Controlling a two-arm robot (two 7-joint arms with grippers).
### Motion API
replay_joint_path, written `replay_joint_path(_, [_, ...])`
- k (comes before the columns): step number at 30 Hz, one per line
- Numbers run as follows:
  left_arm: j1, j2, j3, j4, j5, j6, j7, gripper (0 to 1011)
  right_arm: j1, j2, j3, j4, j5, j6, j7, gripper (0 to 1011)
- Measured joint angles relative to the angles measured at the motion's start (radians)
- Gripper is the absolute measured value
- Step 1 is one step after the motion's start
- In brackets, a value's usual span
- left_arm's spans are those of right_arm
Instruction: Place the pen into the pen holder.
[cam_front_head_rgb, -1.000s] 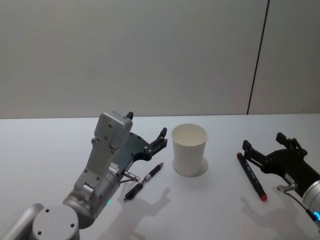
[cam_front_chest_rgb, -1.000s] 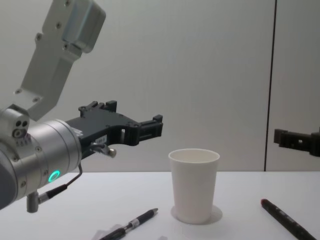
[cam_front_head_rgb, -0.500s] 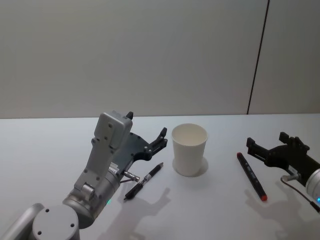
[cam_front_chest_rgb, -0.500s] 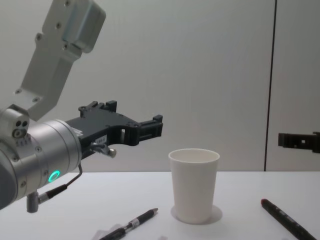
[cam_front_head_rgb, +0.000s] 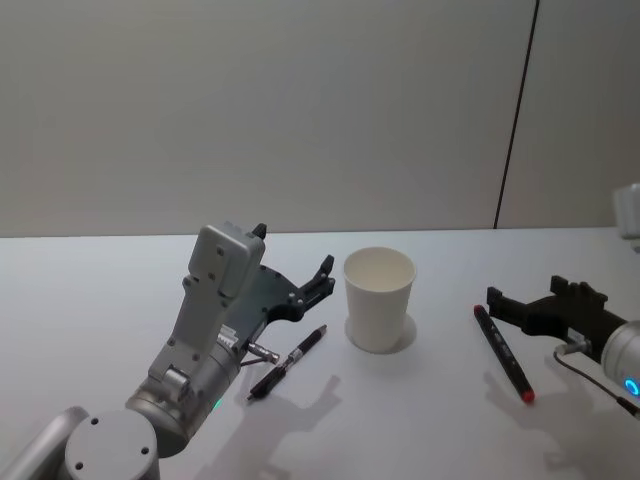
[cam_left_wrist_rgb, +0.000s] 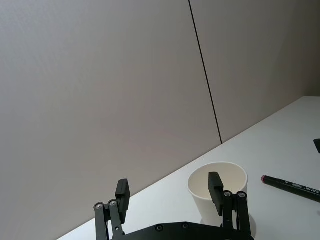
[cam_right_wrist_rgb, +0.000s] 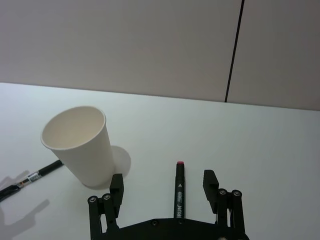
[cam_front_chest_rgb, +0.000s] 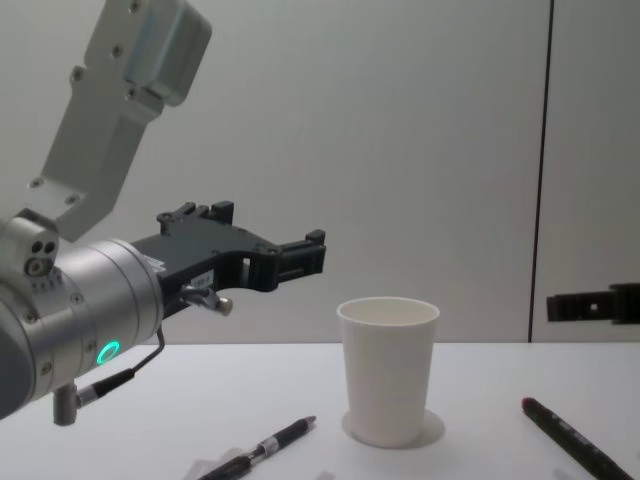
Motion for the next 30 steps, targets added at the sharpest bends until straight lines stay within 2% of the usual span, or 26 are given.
replay_joint_path(10, [0.000, 0.000, 0.000, 0.000, 0.000, 0.000, 0.000, 1004, 0.055, -0.018, -0.017, 0.038, -0.039, 0.113, 0.027, 1002])
replay_joint_path(21, [0.000, 0.000, 0.000, 0.000, 0.000, 0.000, 0.000, 1004, 0.089, -0.030, -0.026, 0.062, -0.063, 0.187, 0.048, 1002])
replay_joint_path(30, [0.000, 0.000, 0.000, 0.000, 0.000, 0.000, 0.000, 1004, 0.120, -0.040, -0.028, 0.081, -0.077, 0.274, 0.053, 1002])
